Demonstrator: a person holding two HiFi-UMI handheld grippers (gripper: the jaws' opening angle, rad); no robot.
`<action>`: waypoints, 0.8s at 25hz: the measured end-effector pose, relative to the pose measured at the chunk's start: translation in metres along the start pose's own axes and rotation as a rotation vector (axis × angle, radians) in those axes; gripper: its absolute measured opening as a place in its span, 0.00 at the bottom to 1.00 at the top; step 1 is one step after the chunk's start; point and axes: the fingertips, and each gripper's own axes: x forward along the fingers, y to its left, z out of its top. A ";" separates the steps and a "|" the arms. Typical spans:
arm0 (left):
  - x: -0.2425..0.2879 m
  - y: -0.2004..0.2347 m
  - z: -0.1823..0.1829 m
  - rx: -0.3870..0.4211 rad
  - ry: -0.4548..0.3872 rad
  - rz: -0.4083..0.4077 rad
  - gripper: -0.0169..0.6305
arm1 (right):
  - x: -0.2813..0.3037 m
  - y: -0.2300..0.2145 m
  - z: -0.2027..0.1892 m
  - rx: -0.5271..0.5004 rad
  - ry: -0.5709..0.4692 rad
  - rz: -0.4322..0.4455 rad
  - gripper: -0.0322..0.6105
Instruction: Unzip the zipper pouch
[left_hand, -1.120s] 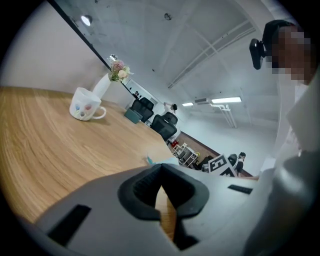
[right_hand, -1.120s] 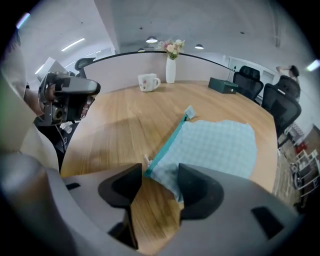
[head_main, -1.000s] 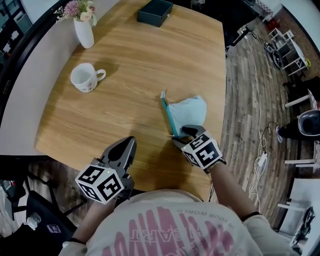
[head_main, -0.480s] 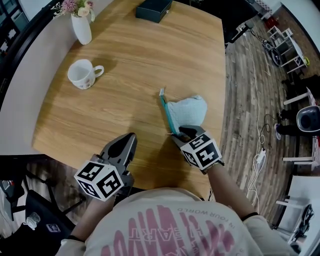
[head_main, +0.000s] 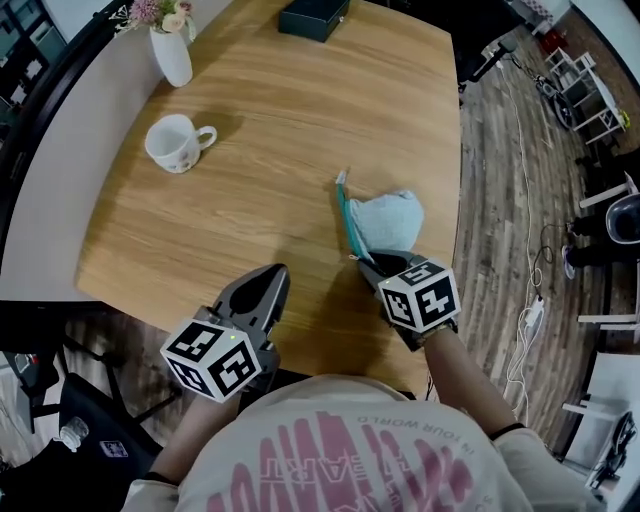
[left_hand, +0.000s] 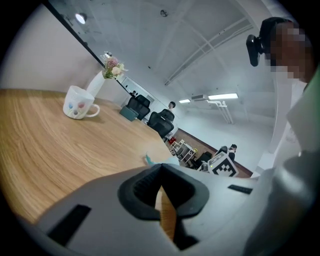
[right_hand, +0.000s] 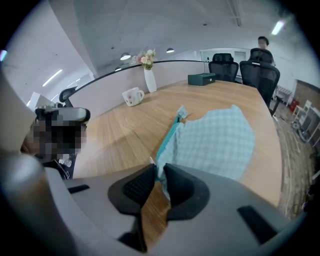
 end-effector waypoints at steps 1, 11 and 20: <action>0.001 -0.003 -0.002 0.005 0.008 -0.006 0.03 | -0.003 -0.001 0.001 0.020 -0.010 0.012 0.15; 0.030 -0.050 -0.006 0.061 0.047 -0.066 0.03 | -0.060 -0.018 0.015 0.166 -0.156 0.136 0.13; 0.068 -0.143 0.010 0.189 0.022 -0.202 0.03 | -0.144 -0.034 0.037 0.098 -0.310 0.245 0.13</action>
